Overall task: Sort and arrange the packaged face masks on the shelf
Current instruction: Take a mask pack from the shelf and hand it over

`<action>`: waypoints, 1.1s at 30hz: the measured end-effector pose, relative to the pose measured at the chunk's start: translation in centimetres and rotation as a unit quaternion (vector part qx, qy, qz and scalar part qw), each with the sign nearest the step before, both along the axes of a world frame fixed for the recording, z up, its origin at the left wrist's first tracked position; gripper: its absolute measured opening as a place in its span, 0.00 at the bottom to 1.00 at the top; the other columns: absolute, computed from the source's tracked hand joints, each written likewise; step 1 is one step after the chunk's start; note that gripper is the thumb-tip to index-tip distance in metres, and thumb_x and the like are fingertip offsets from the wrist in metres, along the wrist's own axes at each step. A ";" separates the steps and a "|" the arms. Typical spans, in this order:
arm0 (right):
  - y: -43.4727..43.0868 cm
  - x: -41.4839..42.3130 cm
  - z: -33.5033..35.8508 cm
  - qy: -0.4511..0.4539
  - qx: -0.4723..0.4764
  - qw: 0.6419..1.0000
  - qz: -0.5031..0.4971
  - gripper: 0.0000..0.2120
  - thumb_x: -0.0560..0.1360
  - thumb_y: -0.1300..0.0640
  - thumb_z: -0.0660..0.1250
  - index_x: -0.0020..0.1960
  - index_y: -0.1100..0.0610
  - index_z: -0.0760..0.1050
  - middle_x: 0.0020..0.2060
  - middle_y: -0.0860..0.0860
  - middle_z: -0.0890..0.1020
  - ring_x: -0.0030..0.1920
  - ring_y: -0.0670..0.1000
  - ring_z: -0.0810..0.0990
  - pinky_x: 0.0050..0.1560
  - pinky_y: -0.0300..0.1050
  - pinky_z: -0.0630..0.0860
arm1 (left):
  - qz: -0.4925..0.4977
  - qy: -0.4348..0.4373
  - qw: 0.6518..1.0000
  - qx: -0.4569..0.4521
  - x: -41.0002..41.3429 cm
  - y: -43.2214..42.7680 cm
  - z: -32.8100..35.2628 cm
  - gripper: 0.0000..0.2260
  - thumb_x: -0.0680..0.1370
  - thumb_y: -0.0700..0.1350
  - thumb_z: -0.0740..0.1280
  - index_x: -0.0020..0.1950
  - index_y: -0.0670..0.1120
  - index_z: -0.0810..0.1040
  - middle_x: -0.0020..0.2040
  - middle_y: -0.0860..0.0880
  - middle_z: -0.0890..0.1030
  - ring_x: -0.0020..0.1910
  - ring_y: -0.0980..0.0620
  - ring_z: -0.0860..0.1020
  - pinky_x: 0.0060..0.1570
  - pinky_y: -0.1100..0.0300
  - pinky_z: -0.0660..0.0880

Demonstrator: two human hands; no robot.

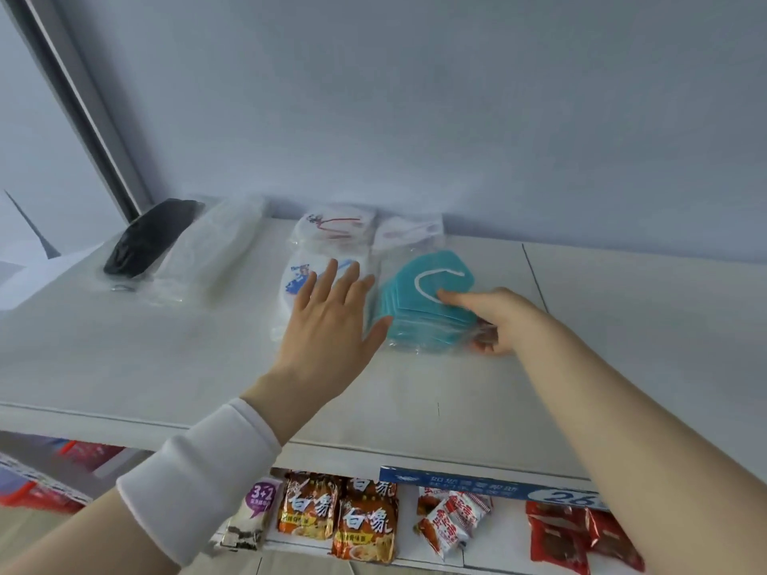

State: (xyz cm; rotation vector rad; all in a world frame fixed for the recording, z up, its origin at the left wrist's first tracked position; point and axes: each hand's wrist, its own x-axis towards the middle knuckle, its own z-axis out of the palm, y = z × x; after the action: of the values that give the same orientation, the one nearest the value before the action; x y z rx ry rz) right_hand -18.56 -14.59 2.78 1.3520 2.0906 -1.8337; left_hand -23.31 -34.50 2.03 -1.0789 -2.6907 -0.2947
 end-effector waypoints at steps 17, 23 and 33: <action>-0.2 -2.1 -0.2 -0.037 -0.023 0.996 0.074 0.06 0.69 0.55 0.71 0.40 0.54 0.74 0.33 0.51 0.78 0.31 0.49 0.75 0.34 0.40 0.74 | 0.001 -0.026 0.996 0.086 -1.0 -0.4 -2.2 0.31 0.75 0.61 0.47 0.69 0.44 0.70 0.71 0.44 0.69 0.74 0.42 0.61 0.71 0.51 0.52; -0.5 -2.1 -0.4 0.014 -0.017 0.998 0.063 0.05 0.70 0.59 0.71 0.40 0.55 0.74 0.34 0.53 0.79 0.30 0.50 0.77 0.30 0.39 0.75 | 0.000 -0.042 0.993 0.109 -0.9 -0.6 -2.1 0.31 0.76 0.63 0.50 0.72 0.46 0.67 0.74 0.46 0.66 0.75 0.45 0.58 0.71 0.55 0.46; 0.5 3.5 -1.5 0.176 -0.099 0.978 0.044 0.06 0.71 0.67 0.68 0.45 0.59 0.78 0.34 0.49 0.84 0.32 0.46 0.82 0.32 0.36 0.79 | -0.083 -0.112 0.955 0.262 1.0 0.5 -1.8 0.36 0.74 0.69 0.51 0.75 0.49 0.56 0.76 0.50 0.59 0.75 0.54 0.54 0.74 0.58 0.53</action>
State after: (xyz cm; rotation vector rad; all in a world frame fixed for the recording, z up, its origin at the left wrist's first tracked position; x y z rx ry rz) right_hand -15.04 -14.10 1.23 0.9294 1.9985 -2.3076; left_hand -22.32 -34.00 0.21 -1.1450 -2.4686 -1.1478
